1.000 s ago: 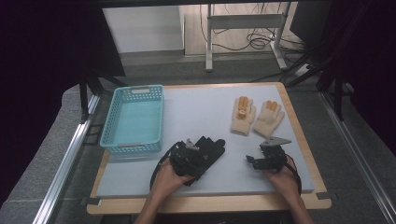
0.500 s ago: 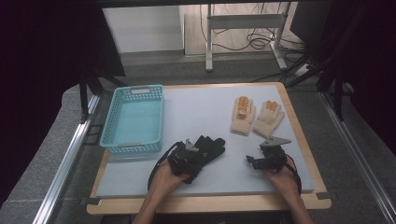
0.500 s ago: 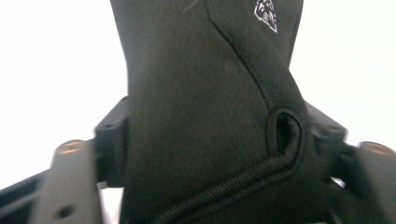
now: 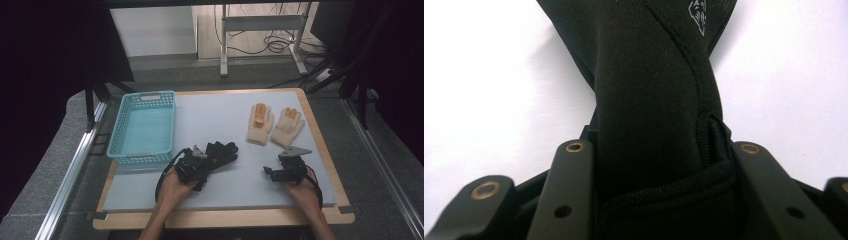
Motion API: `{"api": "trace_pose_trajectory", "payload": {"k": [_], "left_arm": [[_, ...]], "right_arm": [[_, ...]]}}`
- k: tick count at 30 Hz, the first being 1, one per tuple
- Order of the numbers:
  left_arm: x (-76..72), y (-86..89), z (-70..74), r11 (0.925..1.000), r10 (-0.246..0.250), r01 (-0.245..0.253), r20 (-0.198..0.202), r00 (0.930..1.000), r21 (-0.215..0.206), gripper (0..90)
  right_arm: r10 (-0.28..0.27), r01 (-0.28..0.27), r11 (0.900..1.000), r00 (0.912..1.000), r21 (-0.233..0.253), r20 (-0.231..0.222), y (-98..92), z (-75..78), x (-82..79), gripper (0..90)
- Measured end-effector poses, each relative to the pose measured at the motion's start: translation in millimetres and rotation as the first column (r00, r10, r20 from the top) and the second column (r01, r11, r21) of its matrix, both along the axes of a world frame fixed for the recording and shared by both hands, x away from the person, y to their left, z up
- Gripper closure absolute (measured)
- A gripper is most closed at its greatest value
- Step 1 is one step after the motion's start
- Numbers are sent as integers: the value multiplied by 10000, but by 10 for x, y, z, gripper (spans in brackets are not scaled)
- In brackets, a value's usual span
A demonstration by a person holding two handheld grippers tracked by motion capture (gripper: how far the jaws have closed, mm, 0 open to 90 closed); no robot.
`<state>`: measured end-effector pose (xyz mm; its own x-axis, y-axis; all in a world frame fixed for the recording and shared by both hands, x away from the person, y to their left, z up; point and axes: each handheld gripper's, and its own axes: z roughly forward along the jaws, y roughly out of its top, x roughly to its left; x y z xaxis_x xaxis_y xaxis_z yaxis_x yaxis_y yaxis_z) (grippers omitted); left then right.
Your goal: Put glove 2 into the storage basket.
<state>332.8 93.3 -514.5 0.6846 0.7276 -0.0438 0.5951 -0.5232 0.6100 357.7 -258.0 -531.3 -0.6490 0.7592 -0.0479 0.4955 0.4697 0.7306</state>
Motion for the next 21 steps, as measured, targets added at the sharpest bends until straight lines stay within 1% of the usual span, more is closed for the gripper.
{"api": "trace_pose_trajectory", "payload": {"k": [1,5,6,8,11,18,21], "left_arm": [[7,15,19,10000,45,-45,38,10000,-14,621],[58,79,145,9987,206,-204,23,9998,-458,618],[73,87,180,9985,257,-256,14,9997,-492,616],[104,92,245,9977,461,-457,77,9989,-510,616],[165,103,342,9967,634,-626,154,9979,-517,614],[287,124,505,9960,821,-811,249,9963,-363,609],[343,144,574,9951,915,-903,306,9953,-392,609]], "right_arm": [[-4,4,10000,10000,2,-1,0,0,0,212],[-6,6,10000,10000,3,-9,0,1,-1,211],[-2,2,10000,10000,0,-2,0,0,-1,211],[1,-1,10000,10000,0,2,0,0,-1,211],[2,-2,10000,10000,-4,4,0,0,-1,211],[1,-1,10000,10000,-4,7,-1,0,0,211],[-4,4,10000,10000,6,-10,0,0,-2,211]]}}
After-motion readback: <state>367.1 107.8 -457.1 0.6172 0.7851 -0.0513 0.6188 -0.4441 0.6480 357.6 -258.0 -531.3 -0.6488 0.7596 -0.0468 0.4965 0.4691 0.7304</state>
